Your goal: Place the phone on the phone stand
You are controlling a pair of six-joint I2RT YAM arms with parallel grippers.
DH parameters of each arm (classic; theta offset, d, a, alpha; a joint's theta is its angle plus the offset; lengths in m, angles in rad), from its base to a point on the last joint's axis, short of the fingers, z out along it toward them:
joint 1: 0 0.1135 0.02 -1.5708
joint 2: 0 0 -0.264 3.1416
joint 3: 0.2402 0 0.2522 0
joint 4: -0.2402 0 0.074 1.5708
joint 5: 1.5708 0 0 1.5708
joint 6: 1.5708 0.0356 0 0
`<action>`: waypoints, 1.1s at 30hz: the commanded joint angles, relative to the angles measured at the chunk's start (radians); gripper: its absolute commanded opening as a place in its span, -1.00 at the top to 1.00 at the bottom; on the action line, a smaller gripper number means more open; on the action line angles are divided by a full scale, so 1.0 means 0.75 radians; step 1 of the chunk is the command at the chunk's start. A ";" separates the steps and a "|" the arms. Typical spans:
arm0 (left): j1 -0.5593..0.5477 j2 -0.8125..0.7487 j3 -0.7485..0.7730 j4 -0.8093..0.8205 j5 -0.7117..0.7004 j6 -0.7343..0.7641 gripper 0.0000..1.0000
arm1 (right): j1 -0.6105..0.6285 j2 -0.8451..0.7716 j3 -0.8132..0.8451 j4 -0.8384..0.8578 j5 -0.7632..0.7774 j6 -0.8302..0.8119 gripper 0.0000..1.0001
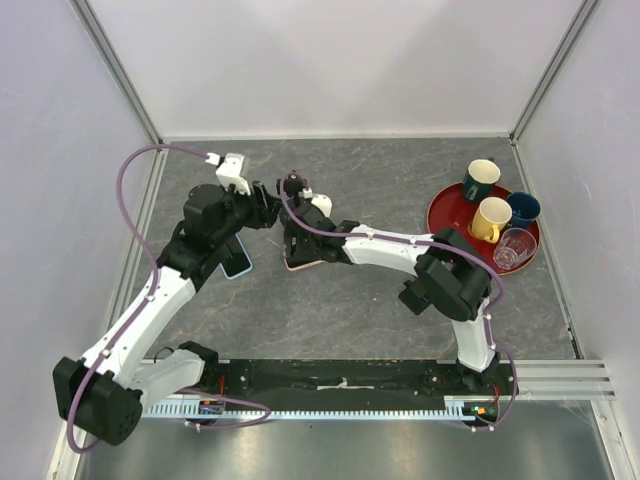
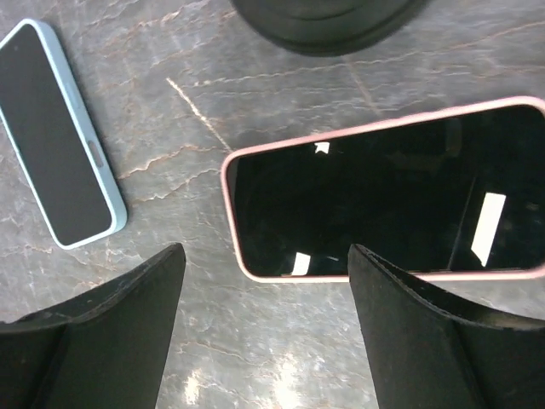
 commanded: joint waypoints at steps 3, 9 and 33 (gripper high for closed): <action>0.002 -0.140 -0.082 0.183 -0.167 -0.027 -0.16 | 0.011 0.097 0.080 0.335 -0.064 -0.189 -0.51; 0.010 -0.125 -0.066 0.164 -0.169 -0.043 -0.16 | 0.013 0.243 0.238 0.334 -0.075 -0.214 -0.35; 0.041 -0.113 -0.051 0.148 -0.140 -0.086 -0.16 | 0.026 0.133 -0.038 0.291 -0.001 -0.202 -0.33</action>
